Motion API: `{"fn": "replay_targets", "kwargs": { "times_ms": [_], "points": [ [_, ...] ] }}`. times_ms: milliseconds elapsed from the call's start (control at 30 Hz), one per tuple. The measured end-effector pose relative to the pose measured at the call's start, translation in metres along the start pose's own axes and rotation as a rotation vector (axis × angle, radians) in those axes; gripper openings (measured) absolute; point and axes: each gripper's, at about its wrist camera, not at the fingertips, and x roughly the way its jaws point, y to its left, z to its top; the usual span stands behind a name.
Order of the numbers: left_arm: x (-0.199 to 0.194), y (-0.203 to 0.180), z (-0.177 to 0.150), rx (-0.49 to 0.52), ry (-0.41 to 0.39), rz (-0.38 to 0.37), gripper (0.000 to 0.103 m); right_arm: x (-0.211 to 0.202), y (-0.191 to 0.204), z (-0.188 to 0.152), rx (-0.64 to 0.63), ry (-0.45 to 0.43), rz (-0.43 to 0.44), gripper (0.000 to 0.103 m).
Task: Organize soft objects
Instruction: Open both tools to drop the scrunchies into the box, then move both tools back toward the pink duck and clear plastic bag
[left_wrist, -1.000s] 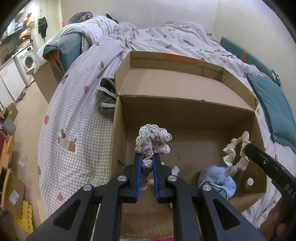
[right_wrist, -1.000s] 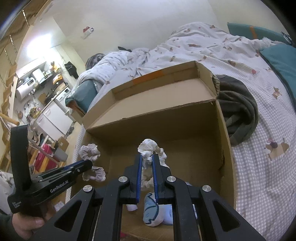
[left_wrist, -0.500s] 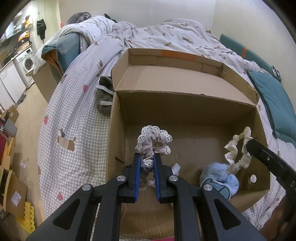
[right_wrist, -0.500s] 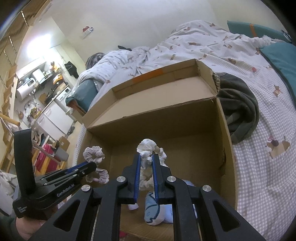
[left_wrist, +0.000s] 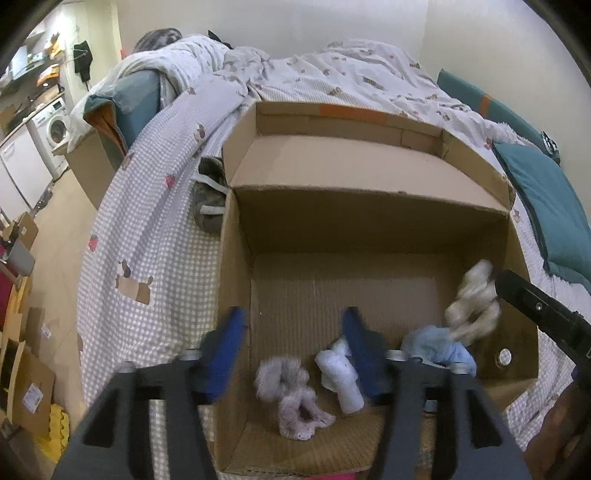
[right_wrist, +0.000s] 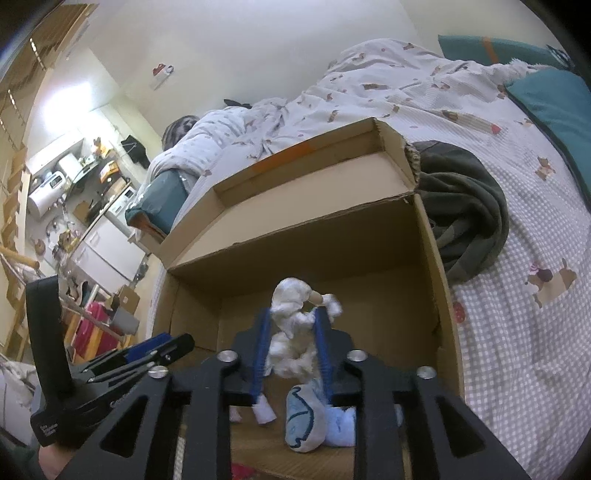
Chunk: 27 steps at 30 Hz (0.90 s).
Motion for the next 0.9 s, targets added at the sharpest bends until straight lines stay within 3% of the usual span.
{"fn": "replay_targets", "kwargs": {
  "times_ms": [33, 67, 100, 533, 900],
  "points": [
    [-0.001, 0.000, 0.000, -0.002, -0.008, -0.003, 0.061, 0.000, -0.001, 0.000, 0.004, -0.003, -0.005, 0.040],
    [-0.002, 0.000, 0.001, -0.003, -0.009, -0.004, 0.062, -0.001, -0.002, 0.000, 0.008, -0.007, -0.012, 0.060],
    [-0.002, 0.000, 0.001, 0.000, -0.007, -0.004, 0.062, -0.003, -0.003, 0.000, 0.017, -0.018, -0.012, 0.074],
    [-0.006, -0.002, 0.000, 0.005, -0.019, 0.002, 0.062, -0.008, -0.006, 0.001, 0.027, -0.036, -0.008, 0.075],
    [-0.030, 0.013, 0.000, -0.032, -0.077, 0.028, 0.062, -0.009, -0.007, -0.003, 0.020, -0.017, -0.030, 0.075]
  ]
}}
